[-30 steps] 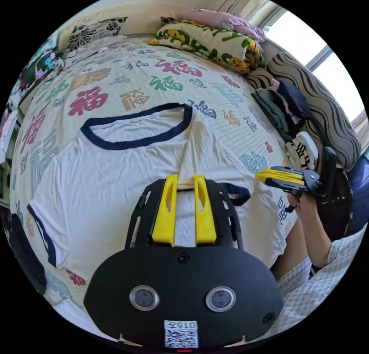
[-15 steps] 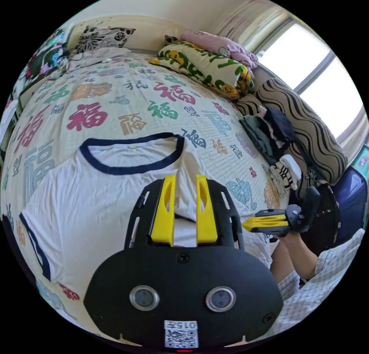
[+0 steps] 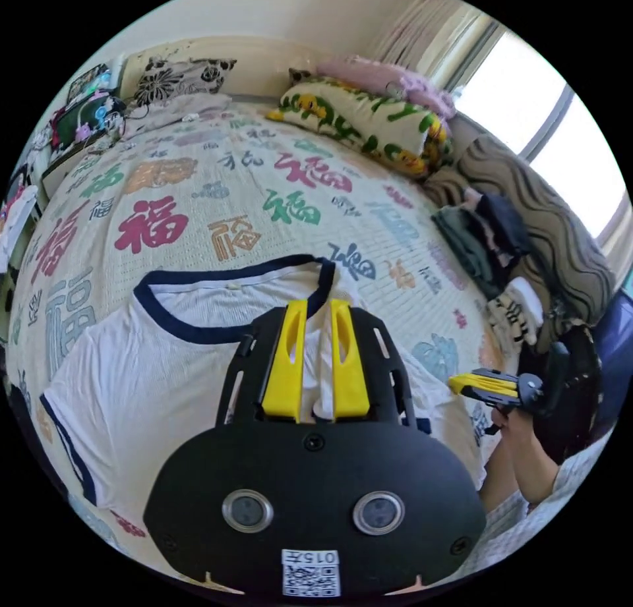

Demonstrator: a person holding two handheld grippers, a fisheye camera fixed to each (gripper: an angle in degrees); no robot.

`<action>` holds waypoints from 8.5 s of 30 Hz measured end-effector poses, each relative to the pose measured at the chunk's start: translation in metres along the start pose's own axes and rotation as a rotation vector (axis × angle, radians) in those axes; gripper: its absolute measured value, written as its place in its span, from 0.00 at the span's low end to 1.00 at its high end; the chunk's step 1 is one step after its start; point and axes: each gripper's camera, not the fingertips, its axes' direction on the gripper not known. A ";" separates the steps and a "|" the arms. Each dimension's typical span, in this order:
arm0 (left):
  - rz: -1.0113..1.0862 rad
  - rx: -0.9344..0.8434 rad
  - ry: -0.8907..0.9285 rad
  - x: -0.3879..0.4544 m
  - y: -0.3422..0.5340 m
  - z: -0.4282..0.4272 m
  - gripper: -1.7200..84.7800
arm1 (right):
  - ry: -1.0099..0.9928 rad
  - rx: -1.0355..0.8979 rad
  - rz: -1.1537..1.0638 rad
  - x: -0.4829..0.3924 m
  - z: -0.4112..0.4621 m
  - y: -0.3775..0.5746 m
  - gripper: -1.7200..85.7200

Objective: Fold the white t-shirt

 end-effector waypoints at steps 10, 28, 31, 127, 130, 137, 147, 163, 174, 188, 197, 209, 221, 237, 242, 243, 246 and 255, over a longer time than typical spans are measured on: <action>-0.425 0.215 -0.189 -0.111 0.206 -0.188 0.10 | -0.161 0.008 -0.039 -0.071 -0.007 0.016 0.01; -0.525 0.312 -0.144 -0.247 0.294 -0.218 0.11 | -0.256 -0.141 -0.513 -0.383 0.141 -0.224 0.05; -0.559 0.357 -0.069 -0.259 0.305 -0.223 0.05 | -0.178 -0.203 -0.516 -0.432 0.190 -0.266 0.10; 0.221 -0.159 0.065 0.045 0.183 -0.249 0.04 | -0.265 -0.141 -0.305 -0.062 -0.185 0.015 0.02; 0.207 -0.254 0.034 0.070 0.226 -0.240 0.03 | -0.207 -0.215 -0.315 -0.066 -0.182 0.088 0.02; 0.150 -0.360 -0.018 0.100 0.276 -0.231 0.02 | -0.215 -0.267 -0.206 -0.048 -0.177 0.186 0.03; 0.033 -0.374 -0.072 0.113 0.281 -0.246 0.01 | -0.264 -0.247 -0.026 0.002 -0.202 0.234 0.06; 0.065 -0.699 -0.166 0.117 0.330 -0.183 0.01 | -0.167 -0.419 -0.122 0.012 -0.171 0.250 0.01; -0.462 -0.085 0.006 -0.008 0.315 -0.294 0.12 | -0.375 -0.187 0.068 0.100 -0.212 0.206 0.13; -0.739 0.079 0.292 -0.142 0.340 -0.254 0.02 | -0.534 -0.181 0.354 0.187 -0.136 0.110 0.04; -0.720 -0.006 0.201 -0.167 0.365 -0.263 0.06 | -0.459 -0.184 0.367 0.208 -0.126 0.102 0.05; -0.563 -0.209 0.259 -0.059 0.439 -0.301 0.14 | -0.500 -0.325 0.175 0.147 -0.147 0.184 0.13; -0.477 -0.306 0.159 -0.030 0.456 -0.310 0.02 | -0.453 -0.417 0.120 0.101 -0.097 0.201 0.03; -0.569 -0.190 0.121 -0.024 0.472 -0.369 0.12 | -0.430 -0.326 0.230 0.074 -0.052 0.190 0.09; -0.433 -0.085 0.043 -0.007 0.430 -0.363 0.10 | -0.431 -0.166 0.115 0.036 -0.046 0.141 0.06; -0.409 -0.090 0.035 -0.006 0.418 -0.351 0.10 | -0.429 -0.165 0.095 0.028 -0.041 0.134 0.05; -0.389 -0.076 0.070 -0.006 0.399 -0.321 0.10 | -0.408 -0.213 0.019 -0.015 0.000 0.103 0.02; -0.572 -0.099 0.120 -0.040 0.445 -0.319 0.02 | -0.313 -0.380 0.028 -0.059 0.102 0.067 0.01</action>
